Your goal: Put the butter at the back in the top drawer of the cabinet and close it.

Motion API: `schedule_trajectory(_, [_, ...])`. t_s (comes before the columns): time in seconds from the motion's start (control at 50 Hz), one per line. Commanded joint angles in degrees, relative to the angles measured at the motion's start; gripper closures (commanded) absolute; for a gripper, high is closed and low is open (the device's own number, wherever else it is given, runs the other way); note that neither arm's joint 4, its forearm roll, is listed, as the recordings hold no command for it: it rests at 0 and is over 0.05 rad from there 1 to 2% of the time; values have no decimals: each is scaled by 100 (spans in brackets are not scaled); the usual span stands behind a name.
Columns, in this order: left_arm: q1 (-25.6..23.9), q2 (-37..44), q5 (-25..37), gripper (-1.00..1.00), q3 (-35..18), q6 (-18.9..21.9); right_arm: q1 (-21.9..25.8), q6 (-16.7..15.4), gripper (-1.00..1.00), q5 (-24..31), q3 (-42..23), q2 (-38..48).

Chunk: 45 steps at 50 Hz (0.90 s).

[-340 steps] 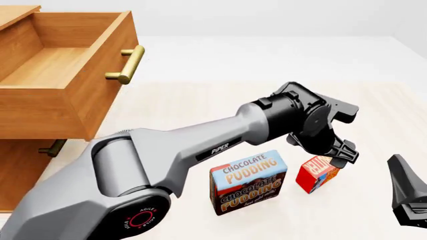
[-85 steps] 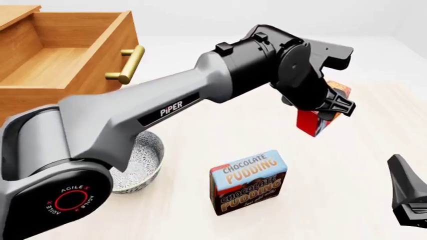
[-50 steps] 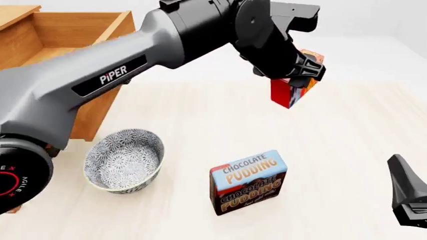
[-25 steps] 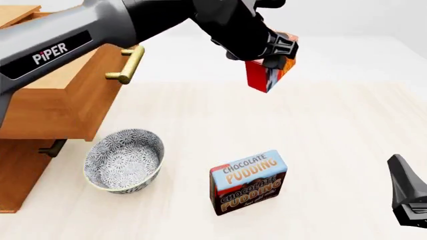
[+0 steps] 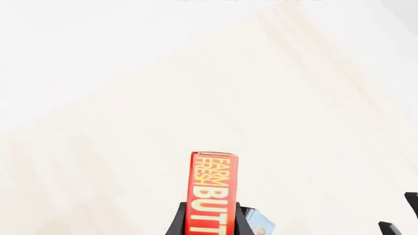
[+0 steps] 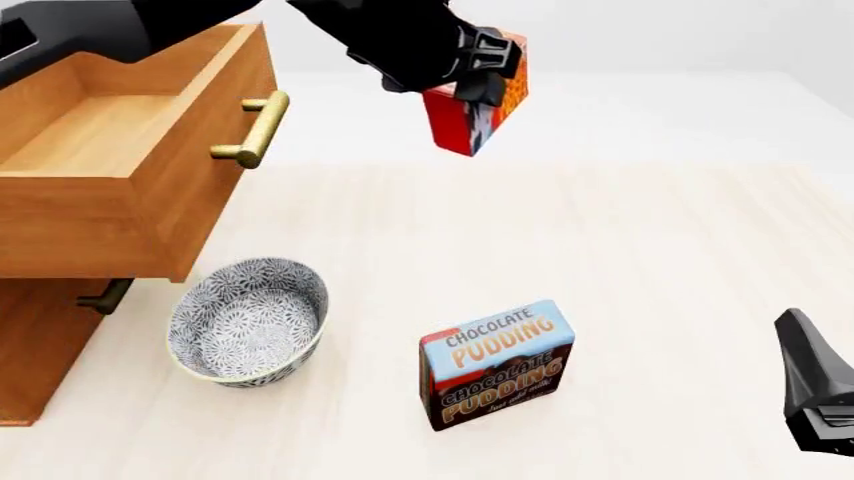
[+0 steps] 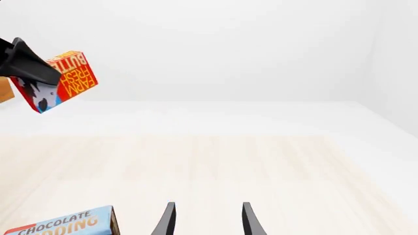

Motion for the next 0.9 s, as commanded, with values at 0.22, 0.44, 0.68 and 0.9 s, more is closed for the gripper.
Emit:
schedule_trajectory(0.22, [385, -440, 90, 100, 100, 232, 0, 0, -100, 0, 0, 0])
schedule_trajectory(0.44, [528, -610, 237, 100, 60, 354, 0, 0, -100, 0, 0, 0])
schedule_trajectory(0.68, [697, -748, 378, 100, 15, 523, 0, 0, -100, 0, 0, 0])
schedule_trajectory(0.9, [877, -898, 527, 100, 23, 667, 0, 0, -100, 0, 0, 0])
